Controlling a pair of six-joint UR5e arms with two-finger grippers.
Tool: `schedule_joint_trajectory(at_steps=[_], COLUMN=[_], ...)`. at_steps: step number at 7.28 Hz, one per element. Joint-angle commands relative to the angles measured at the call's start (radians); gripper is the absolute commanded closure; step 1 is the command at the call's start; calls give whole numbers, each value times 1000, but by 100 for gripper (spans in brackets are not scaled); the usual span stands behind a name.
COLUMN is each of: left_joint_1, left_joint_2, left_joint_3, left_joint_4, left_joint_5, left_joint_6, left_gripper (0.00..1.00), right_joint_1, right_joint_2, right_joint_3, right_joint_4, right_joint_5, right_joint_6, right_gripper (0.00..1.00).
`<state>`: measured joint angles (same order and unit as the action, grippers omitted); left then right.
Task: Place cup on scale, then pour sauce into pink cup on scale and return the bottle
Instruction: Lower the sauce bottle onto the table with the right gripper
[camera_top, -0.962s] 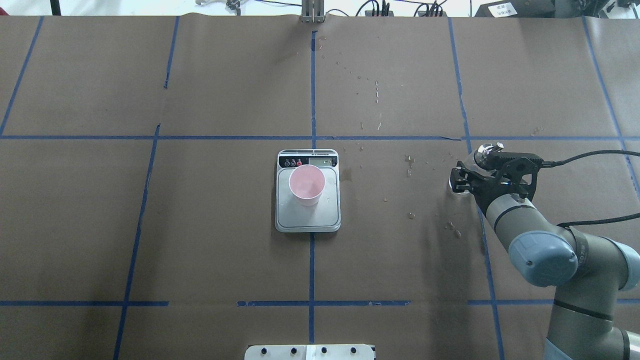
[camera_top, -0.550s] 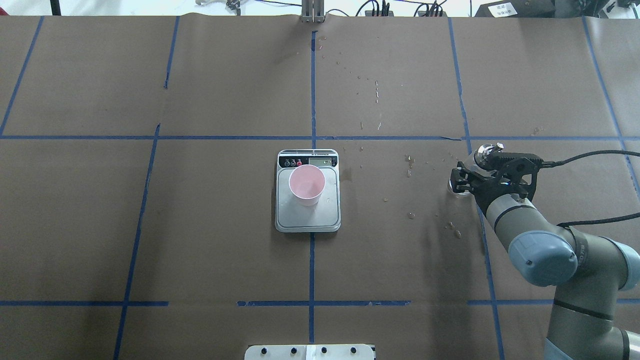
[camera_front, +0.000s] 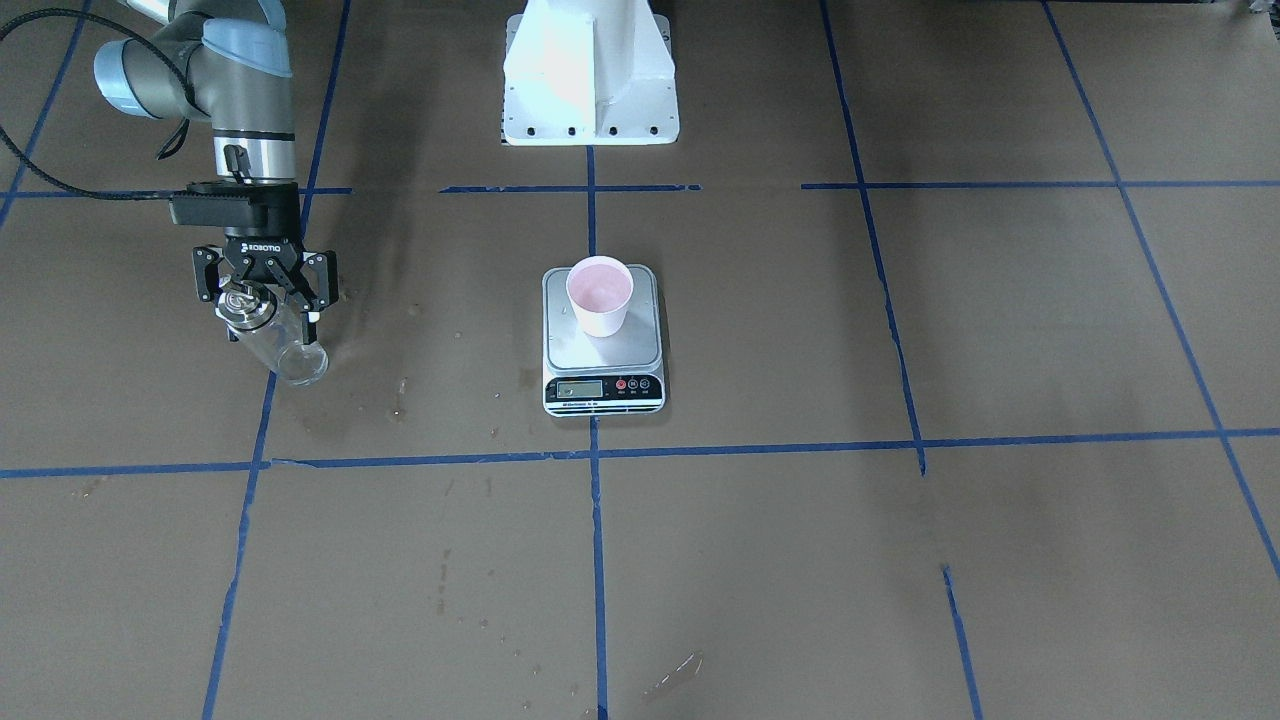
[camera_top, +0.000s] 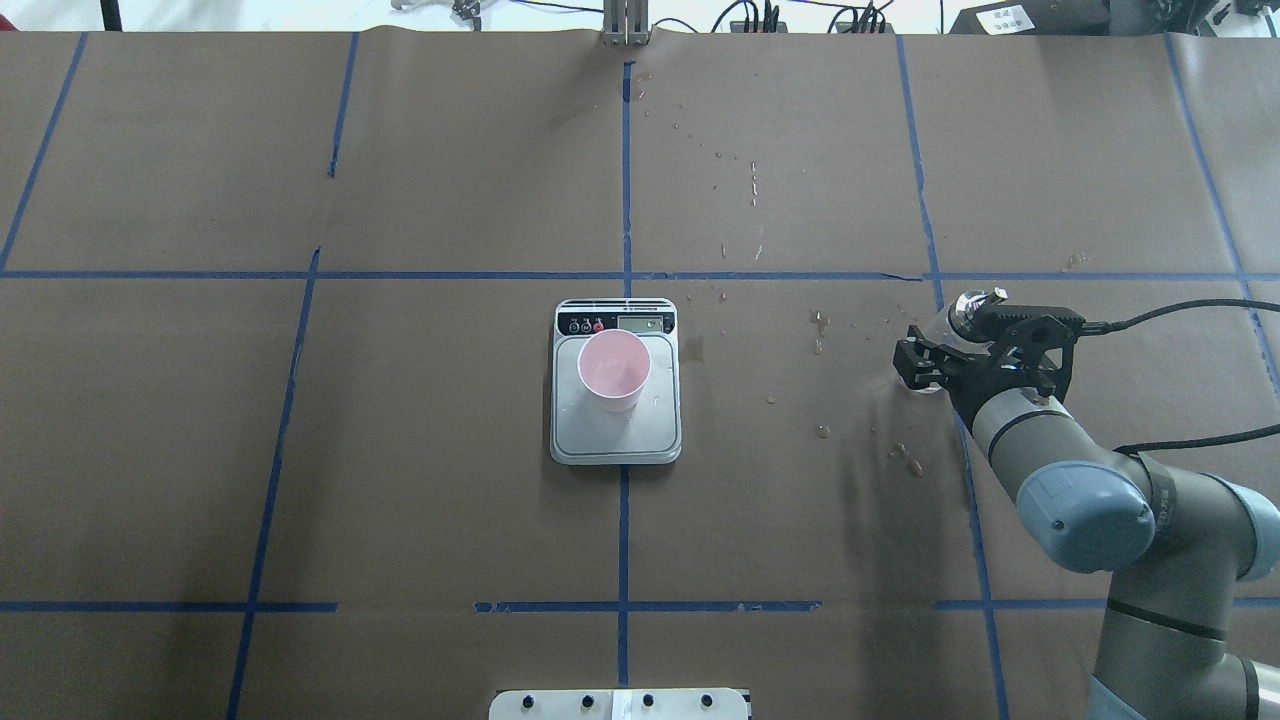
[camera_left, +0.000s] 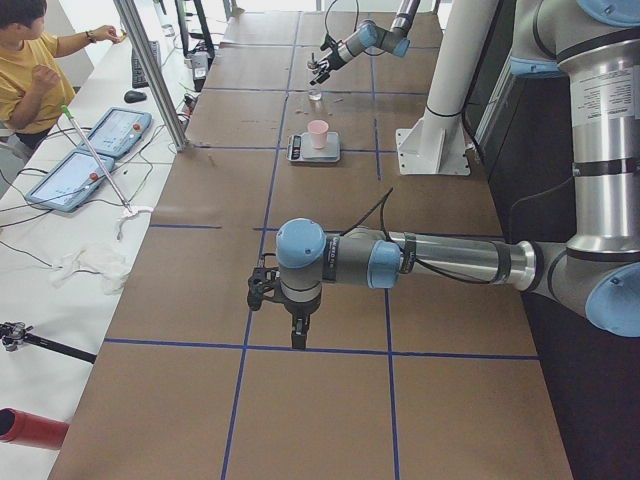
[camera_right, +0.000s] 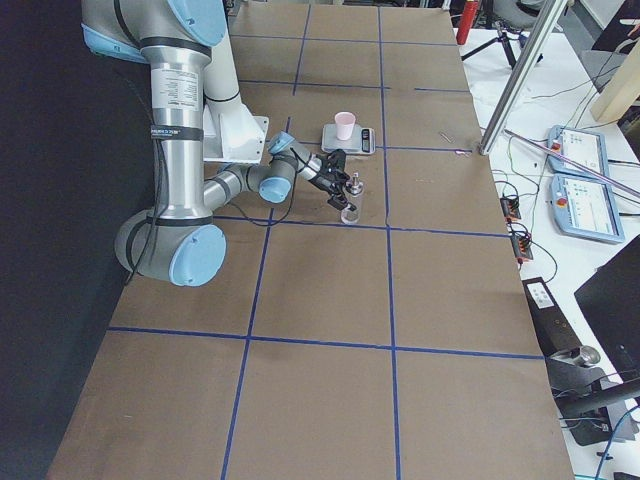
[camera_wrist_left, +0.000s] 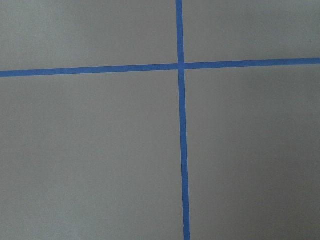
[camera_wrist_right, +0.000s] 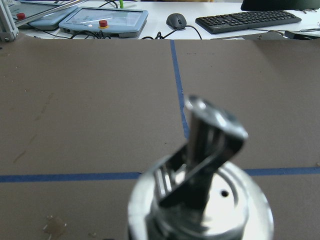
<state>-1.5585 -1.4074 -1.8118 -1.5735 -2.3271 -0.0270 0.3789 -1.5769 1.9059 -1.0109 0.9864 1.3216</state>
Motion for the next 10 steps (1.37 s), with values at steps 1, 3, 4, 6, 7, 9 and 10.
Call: schedule_joint_trajectory(at_steps=[1,3,4,6,7,9,10], left_joint_1=[0,0,0,0,0,0,0], left_joint_2=[-1,-1,-1,-1,-1,1,1], left_joint_3=[0,0,0,-1,-1,0,-1], left_joint_4=[0,0,0,0,0,0,0], left_joint_5=[0,0,-2,-2,-2,0,0], left_joint_6=[-1,-1,-1,-1,-1,-1,1], left_gripper=[0,0,0,0,0,0,0], right_joint_1=[0,2,0,-15,-32,-81,-96], right_joint_2=[0,0,0,-23,-35,-41,-67], right_joint_3=[1,1,2,5,7,42,54], right_joint_4=[0,0,0,6,11,11,11], right_joint_5=[0,2,2,-6,-27,-70,-84], right_joint_6=[-4,-9,-9,-7,-7,-4,-4], right_gripper=[0,0,0,0,0,0,0])
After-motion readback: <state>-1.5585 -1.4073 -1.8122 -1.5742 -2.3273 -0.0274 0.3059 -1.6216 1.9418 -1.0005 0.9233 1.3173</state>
